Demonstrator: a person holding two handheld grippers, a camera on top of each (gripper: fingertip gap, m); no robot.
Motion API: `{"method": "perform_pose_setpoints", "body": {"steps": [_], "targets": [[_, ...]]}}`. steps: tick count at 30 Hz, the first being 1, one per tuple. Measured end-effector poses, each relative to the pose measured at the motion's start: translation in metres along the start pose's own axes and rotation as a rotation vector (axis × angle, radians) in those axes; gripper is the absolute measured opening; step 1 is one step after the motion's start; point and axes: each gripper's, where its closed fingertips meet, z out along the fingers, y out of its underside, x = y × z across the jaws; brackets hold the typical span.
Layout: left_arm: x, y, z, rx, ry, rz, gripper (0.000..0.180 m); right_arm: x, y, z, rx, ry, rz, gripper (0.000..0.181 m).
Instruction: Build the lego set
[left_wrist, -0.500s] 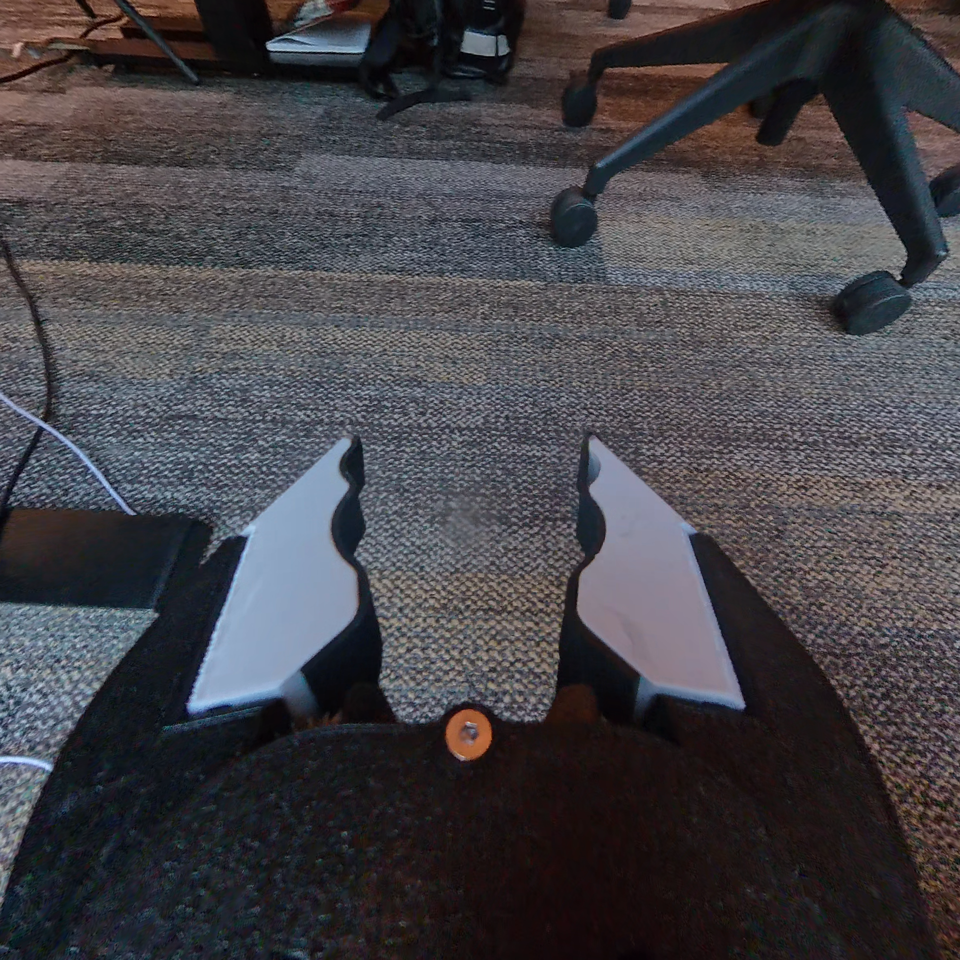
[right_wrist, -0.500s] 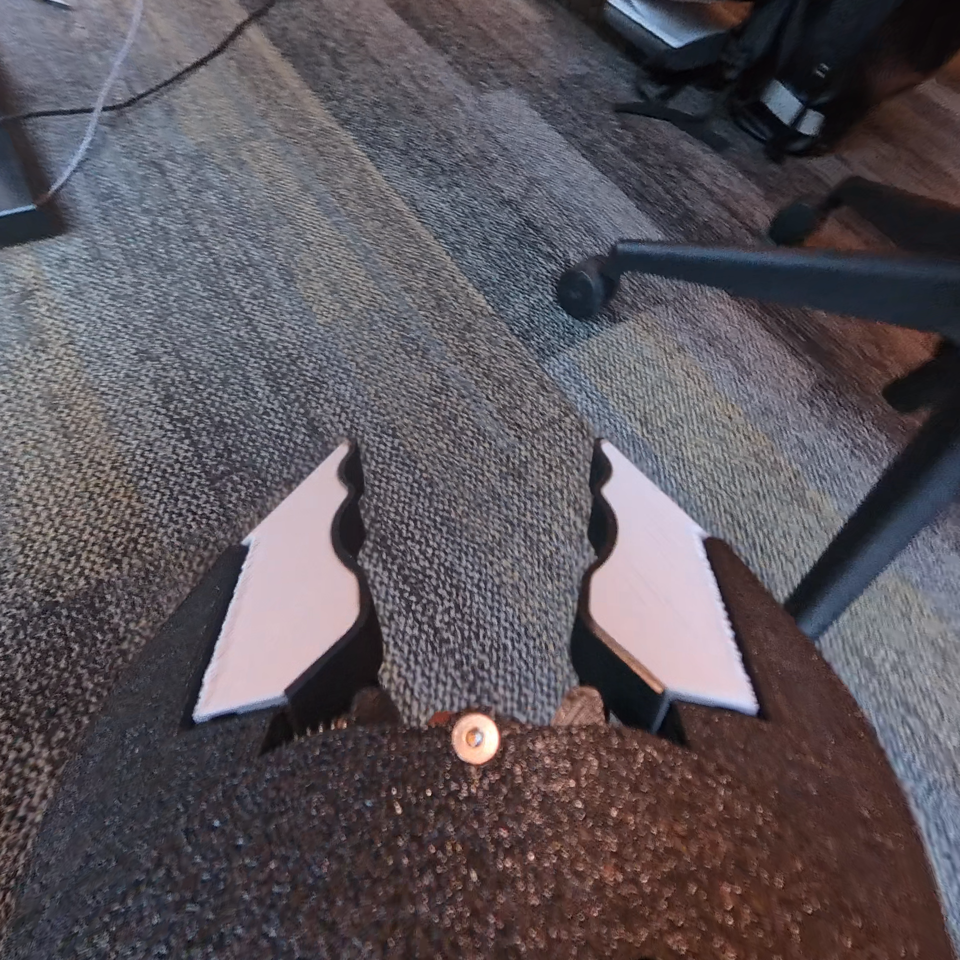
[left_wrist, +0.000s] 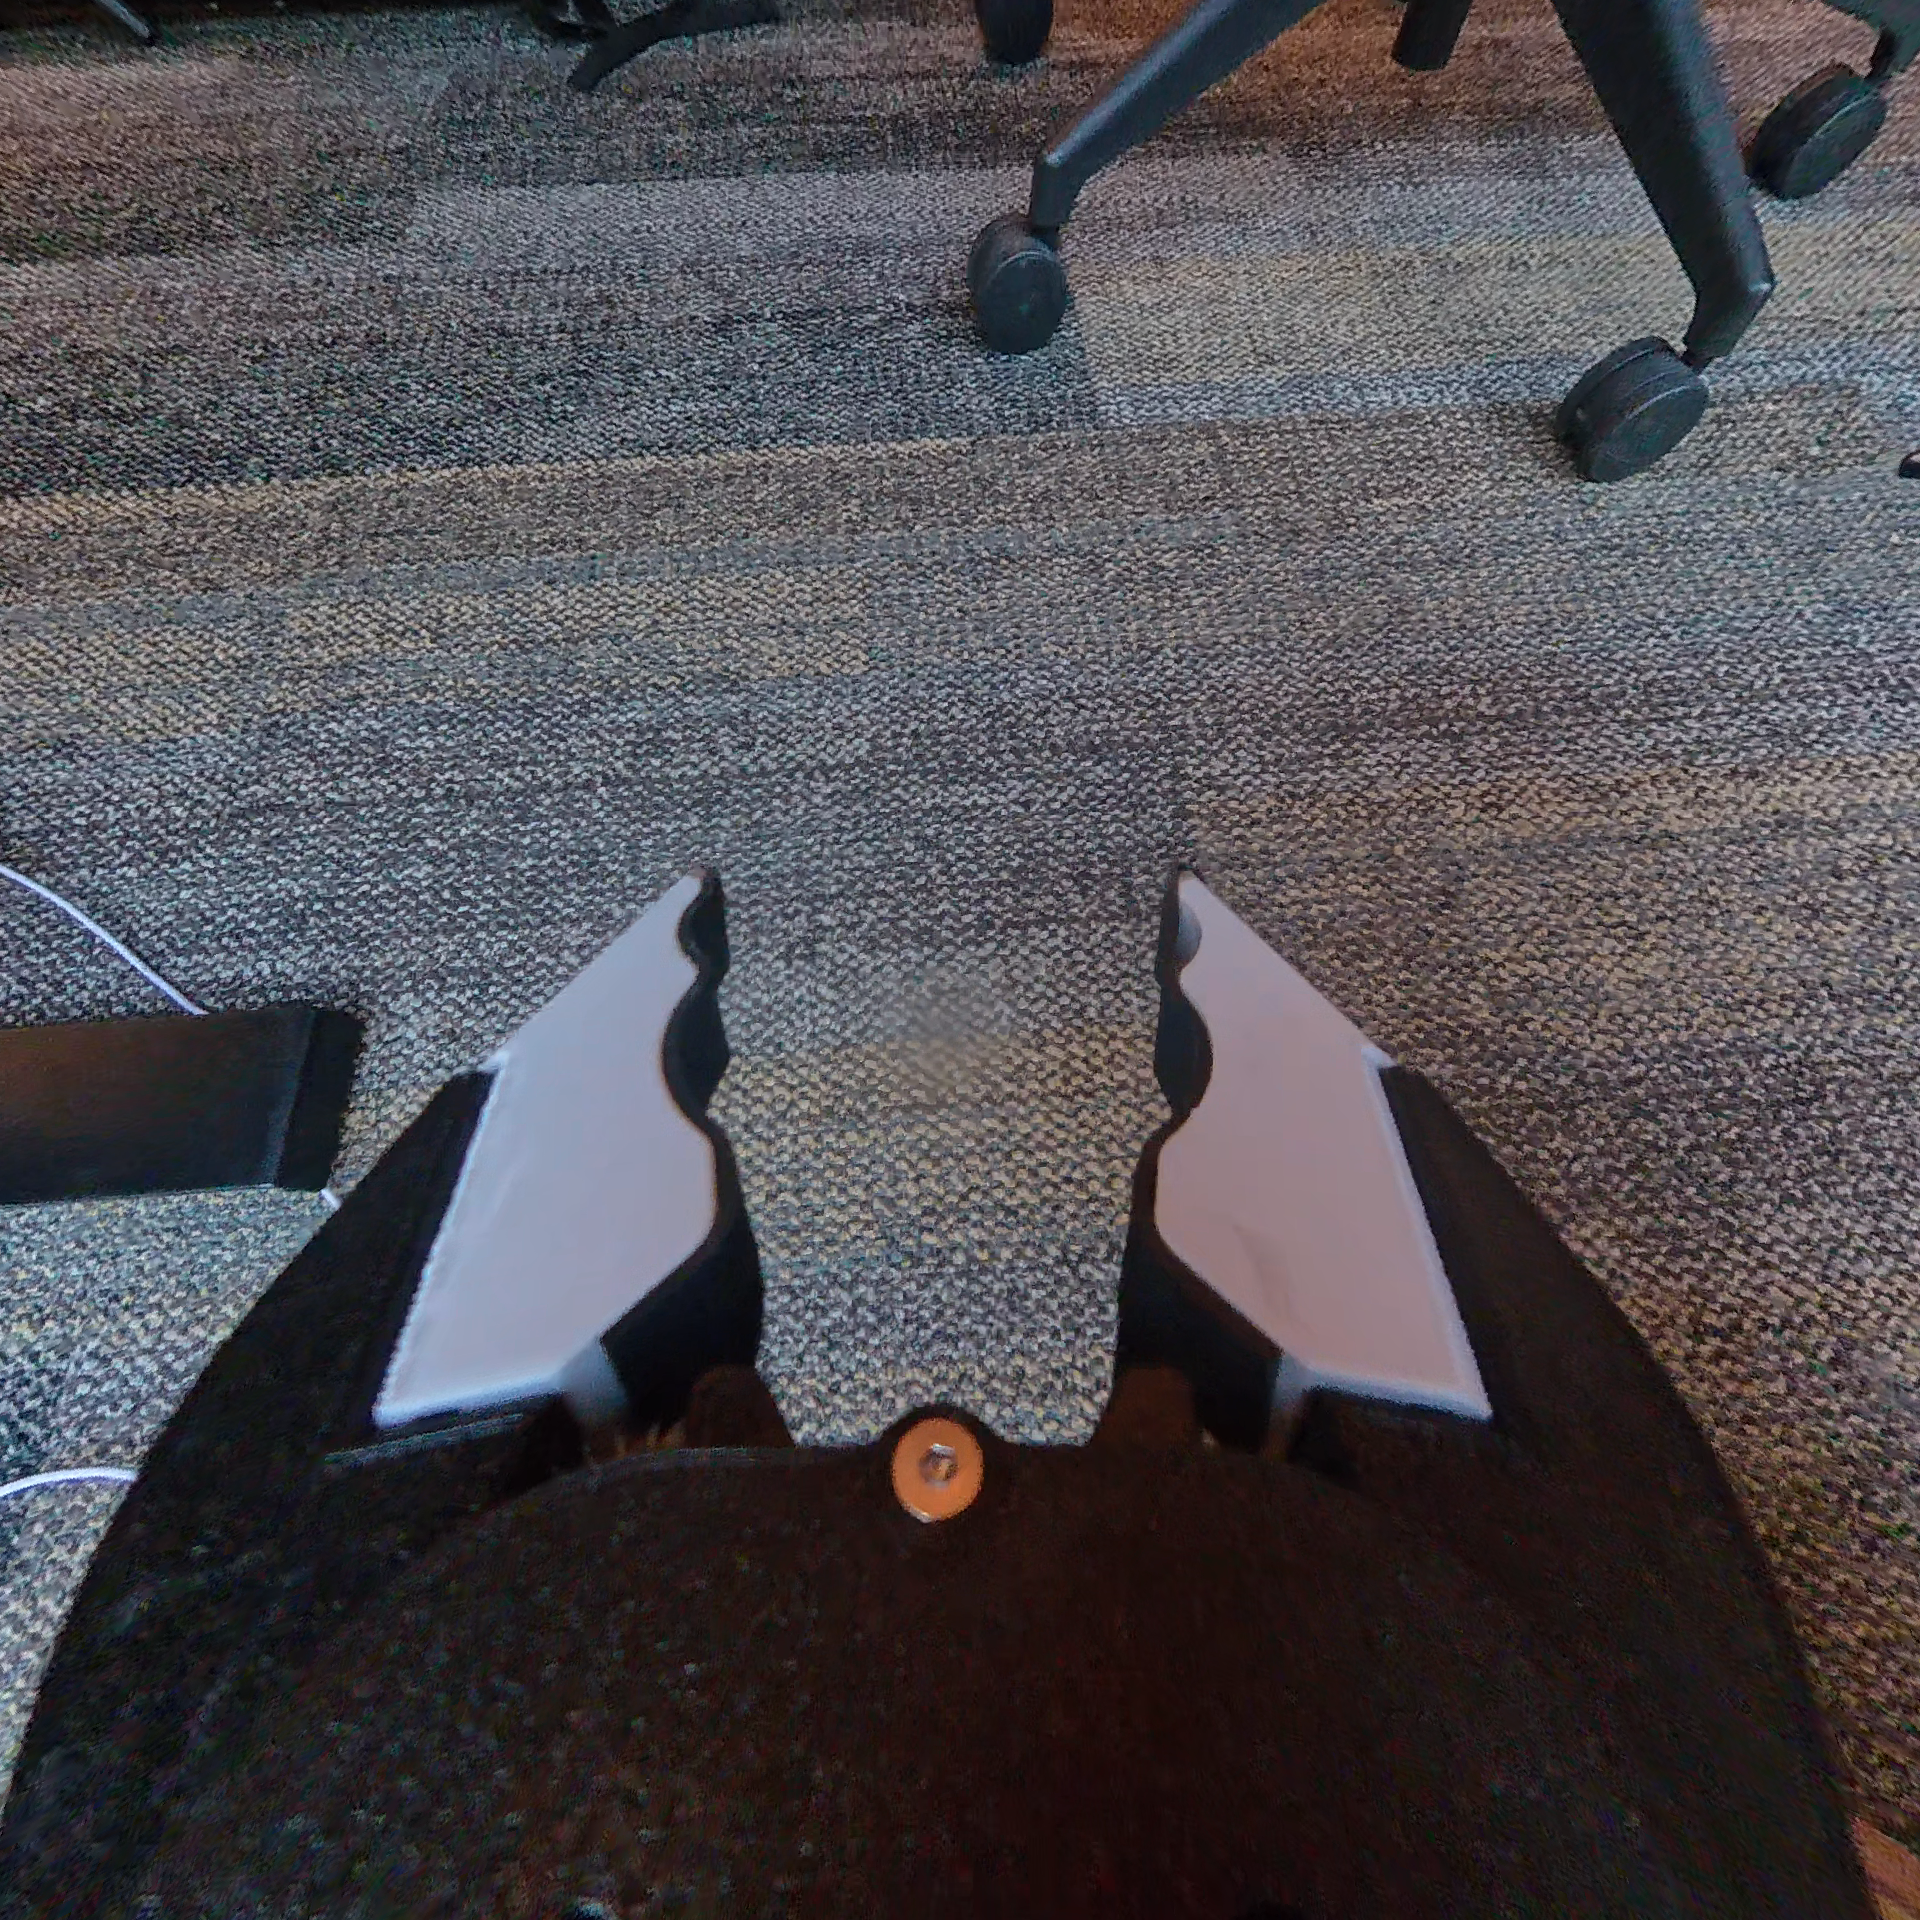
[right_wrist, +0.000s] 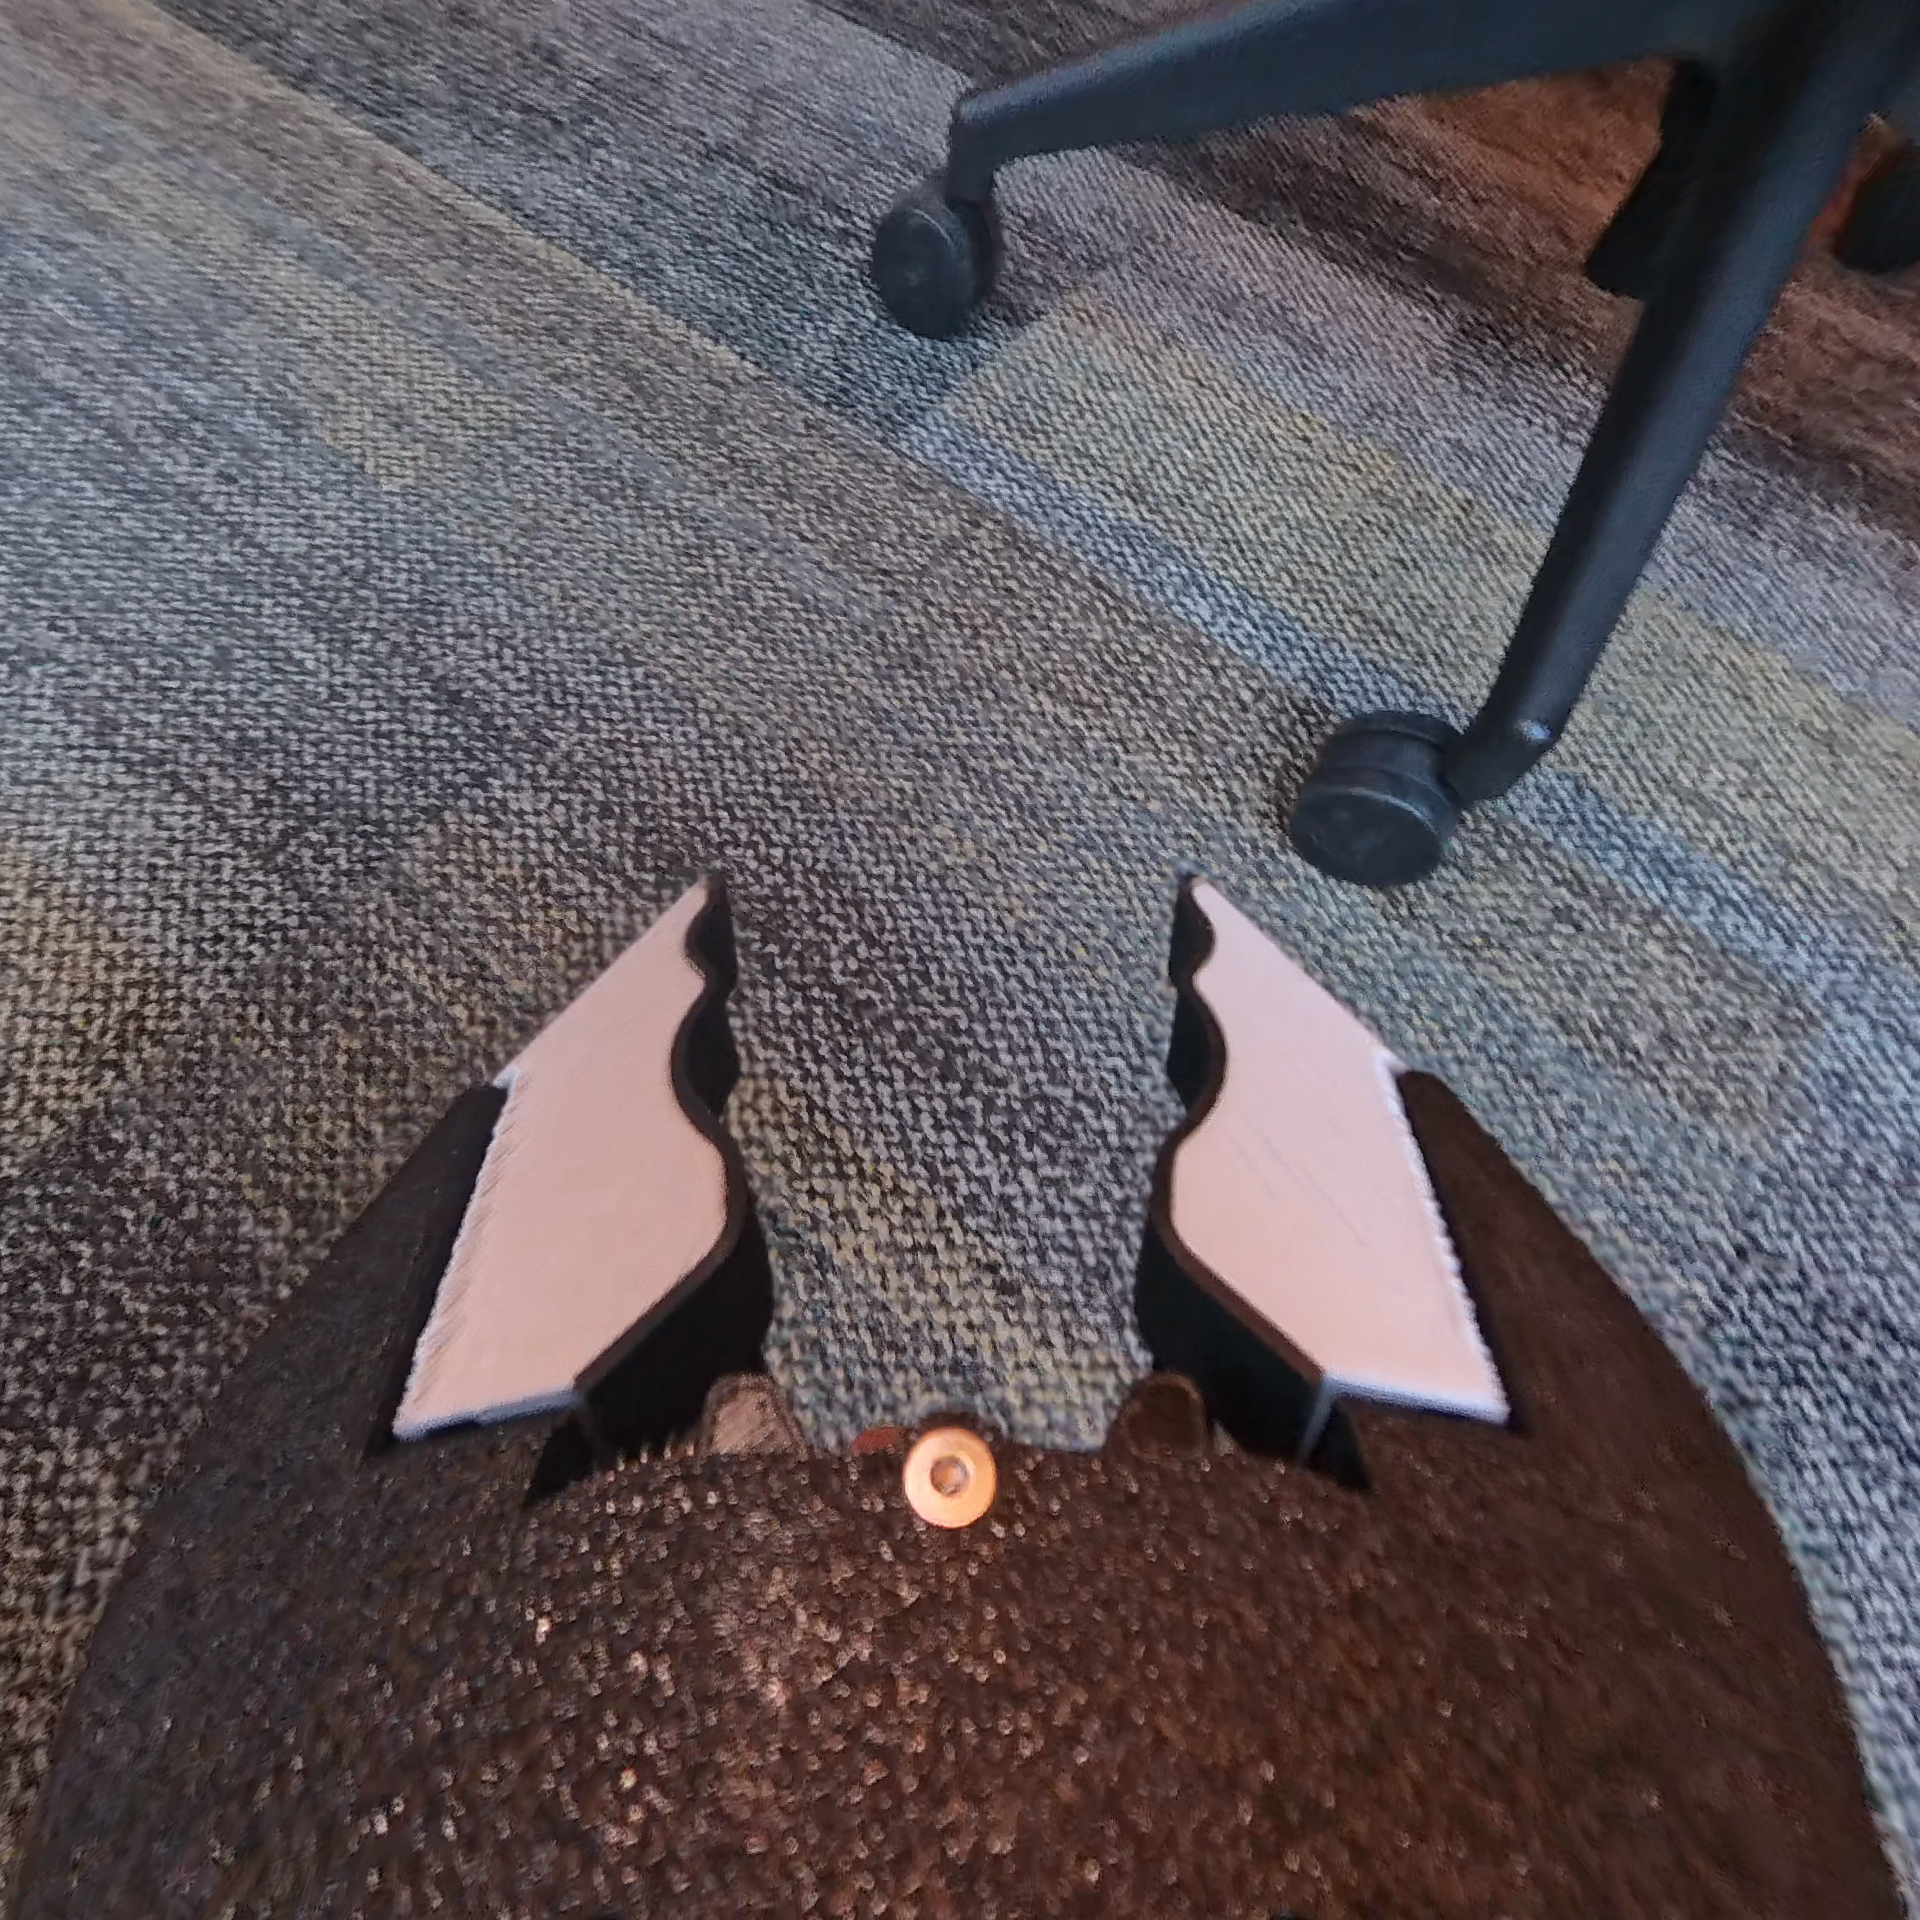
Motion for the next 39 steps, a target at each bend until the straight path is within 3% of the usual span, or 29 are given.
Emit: {"method": "perform_pose_setpoints", "body": {"steps": [15, 25, 33, 39], "targets": [[0.026, -0.003, 0.019, -0.029, 0.095, 0.003, 0.083, 0.015, 0.055, -0.033, -0.073, 0.073, 0.095, 0.082], [0.005, -0.031, 0.028, 0.022, 0.07, 0.0, 0.083, -0.004, 0.024, -0.022, -0.054, 0.063, 0.076, 0.082], [-0.026, -0.118, -0.039, 0.03, -0.023, -0.002, 0.081, -0.033, -0.089, -0.083, -0.051, -0.005, -0.015, 0.082], [-0.029, -0.165, -0.163, -0.092, -0.081, -0.05, 0.081, -0.058, -0.176, -0.171, -0.133, -0.083, -0.052, 0.082]]}}
